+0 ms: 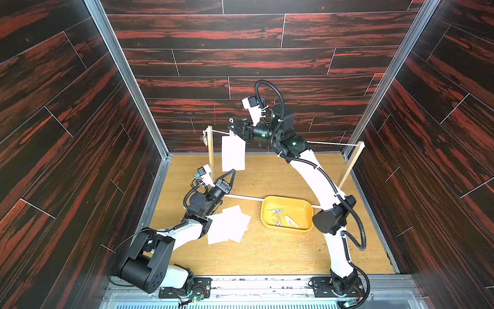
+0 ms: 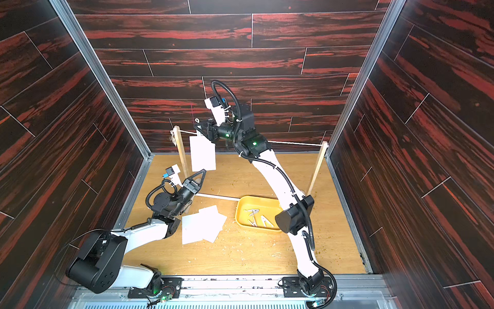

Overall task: Remove the postcards from the strings
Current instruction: Remove the clamp from the clothesline, then place the postcard on the postcard.

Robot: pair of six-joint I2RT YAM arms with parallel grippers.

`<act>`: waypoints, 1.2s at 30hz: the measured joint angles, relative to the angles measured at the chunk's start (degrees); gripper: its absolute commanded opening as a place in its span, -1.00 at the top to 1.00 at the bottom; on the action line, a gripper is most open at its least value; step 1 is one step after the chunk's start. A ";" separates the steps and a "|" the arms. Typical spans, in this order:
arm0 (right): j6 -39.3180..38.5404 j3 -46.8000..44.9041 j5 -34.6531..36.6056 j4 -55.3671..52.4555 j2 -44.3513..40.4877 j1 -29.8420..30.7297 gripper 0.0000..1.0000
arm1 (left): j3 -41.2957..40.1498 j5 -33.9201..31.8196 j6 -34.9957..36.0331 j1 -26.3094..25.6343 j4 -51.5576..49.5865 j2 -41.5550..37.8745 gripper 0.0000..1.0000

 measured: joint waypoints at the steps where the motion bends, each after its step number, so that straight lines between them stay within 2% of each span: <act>1: -0.13 -0.63 0.31 0.28 -0.68 0.00 0.53 | -0.44 0.17 0.11 0.00 -0.28 -0.37 1.00; 12: -1.27 -6.19 3.76 4.59 -8.37 -0.02 0.53 | -5.60 1.20 0.61 0.00 -4.35 -3.78 1.00; 18: -2.16 -12.46 5.44 6.69 -12.63 -0.11 0.53 | -6.91 2.19 0.76 0.00 -8.70 -7.52 1.00; 27: -2.56 -35.41 7.67 12.85 -27.91 -0.13 0.52 | -8.59 5.70 0.72 0.00 -19.58 -13.73 1.00; 36: -2.73 -58.23 10.56 17.88 -46.47 -0.17 0.52 | -9.84 10.95 1.68 -0.04 -38.18 -16.74 1.00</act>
